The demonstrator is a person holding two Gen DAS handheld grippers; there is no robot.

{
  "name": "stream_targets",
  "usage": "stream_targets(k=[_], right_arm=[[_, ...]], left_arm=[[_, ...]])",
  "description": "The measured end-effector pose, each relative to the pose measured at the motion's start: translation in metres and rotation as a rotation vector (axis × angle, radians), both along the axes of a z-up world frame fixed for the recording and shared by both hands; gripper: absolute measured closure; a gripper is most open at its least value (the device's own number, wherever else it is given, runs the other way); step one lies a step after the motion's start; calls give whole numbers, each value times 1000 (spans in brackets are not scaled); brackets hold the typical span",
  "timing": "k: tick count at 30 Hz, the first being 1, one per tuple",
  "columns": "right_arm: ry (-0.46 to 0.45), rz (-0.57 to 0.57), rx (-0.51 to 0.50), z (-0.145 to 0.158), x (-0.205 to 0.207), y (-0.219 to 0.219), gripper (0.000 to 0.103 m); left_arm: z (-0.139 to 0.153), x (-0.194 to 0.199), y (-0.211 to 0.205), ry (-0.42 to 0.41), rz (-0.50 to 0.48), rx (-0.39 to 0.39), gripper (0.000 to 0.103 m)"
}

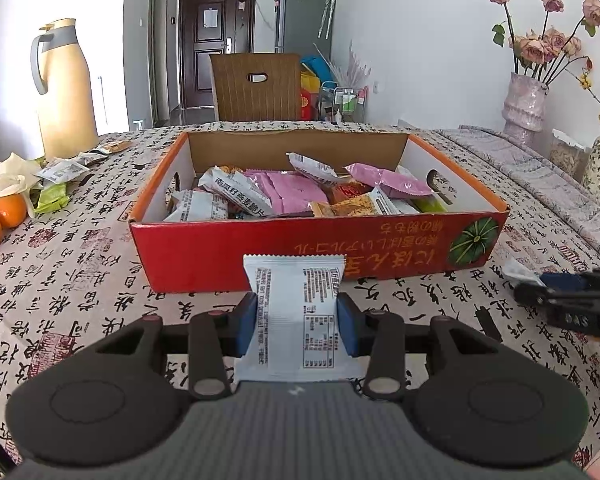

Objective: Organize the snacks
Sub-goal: 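Grasp another white snack packet with the right tool, then carry both white packets into the box and open both tools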

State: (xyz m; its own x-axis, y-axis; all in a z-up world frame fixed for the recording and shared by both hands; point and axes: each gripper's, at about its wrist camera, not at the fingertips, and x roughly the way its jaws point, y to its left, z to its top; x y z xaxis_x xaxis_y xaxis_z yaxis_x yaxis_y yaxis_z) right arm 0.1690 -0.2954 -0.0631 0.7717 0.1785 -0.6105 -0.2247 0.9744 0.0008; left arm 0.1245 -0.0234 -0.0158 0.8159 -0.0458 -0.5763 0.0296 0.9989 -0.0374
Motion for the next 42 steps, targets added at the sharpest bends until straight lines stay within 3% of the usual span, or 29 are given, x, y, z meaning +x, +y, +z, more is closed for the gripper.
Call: stream_targets(k=[15,28,42], right_arm=[[-176,44,108,48,-31,22,63],[-253,104,139,80,23,73,63],[-242,73,168,78,95,103,63]], left_arm=[[27,0,6,-91,-1,-4,61],[59,39,5,-172,10,26,61],[67,109,11,-180,69,32,61]])
